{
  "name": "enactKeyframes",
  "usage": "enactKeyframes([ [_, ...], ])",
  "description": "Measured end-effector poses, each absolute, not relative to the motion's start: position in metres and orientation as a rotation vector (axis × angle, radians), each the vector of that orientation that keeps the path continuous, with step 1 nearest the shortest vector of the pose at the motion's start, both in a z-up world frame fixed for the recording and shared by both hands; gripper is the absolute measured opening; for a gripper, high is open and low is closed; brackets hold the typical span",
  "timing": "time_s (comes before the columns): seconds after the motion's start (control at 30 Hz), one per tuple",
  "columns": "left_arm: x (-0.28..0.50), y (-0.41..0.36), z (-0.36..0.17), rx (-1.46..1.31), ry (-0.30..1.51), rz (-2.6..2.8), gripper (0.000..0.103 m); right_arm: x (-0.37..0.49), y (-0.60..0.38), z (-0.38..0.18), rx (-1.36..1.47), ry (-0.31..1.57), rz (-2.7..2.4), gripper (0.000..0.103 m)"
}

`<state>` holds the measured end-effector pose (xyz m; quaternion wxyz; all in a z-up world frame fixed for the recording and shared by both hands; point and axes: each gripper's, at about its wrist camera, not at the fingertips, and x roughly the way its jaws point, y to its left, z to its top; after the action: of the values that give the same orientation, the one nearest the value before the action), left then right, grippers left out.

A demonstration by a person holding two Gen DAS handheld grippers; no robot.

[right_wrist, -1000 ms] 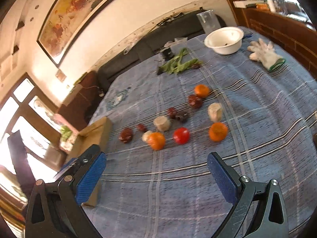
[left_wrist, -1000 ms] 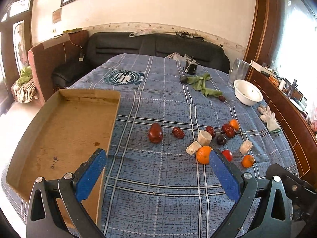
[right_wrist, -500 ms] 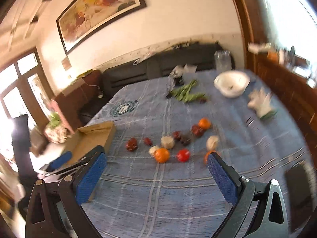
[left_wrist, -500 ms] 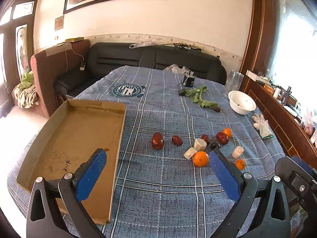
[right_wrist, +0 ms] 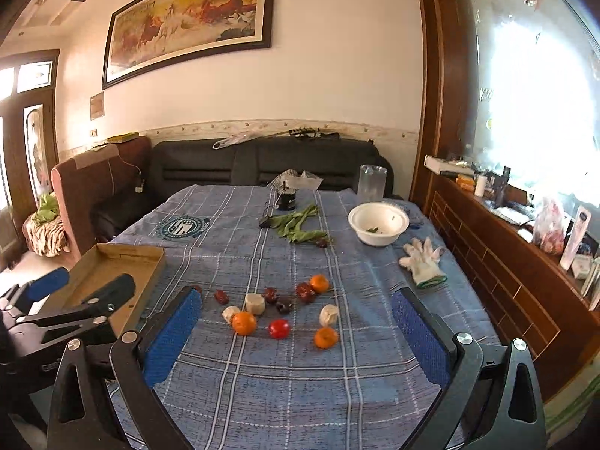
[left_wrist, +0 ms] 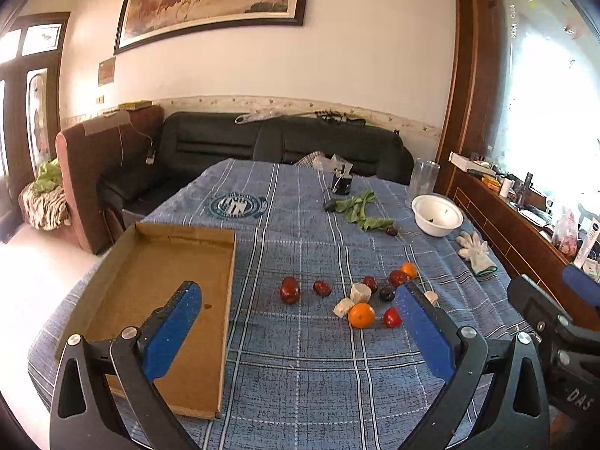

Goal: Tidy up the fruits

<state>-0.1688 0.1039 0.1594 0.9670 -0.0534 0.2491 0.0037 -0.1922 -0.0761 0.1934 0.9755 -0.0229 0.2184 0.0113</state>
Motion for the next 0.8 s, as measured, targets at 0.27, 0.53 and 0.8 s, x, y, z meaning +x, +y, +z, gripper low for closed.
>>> enactKeyframes([
  [0.27, -0.165, 0.100, 0.195, -0.027, 0.438, 0.023, 0.103, -0.182, -0.087, 0.251, -0.153, 0.335, -0.039, 0.103],
  [0.53, -0.148, 0.091, 0.223, 0.010, 0.391, 0.028, 0.103, -0.151, -0.106, 0.267, -0.124, 0.360, -0.031, 0.103],
  [0.8, -0.113, 0.080, 0.187, 0.009, 0.502, 0.008, 0.103, -0.118, -0.108, 0.218, -0.101, 0.491, -0.010, 0.103],
])
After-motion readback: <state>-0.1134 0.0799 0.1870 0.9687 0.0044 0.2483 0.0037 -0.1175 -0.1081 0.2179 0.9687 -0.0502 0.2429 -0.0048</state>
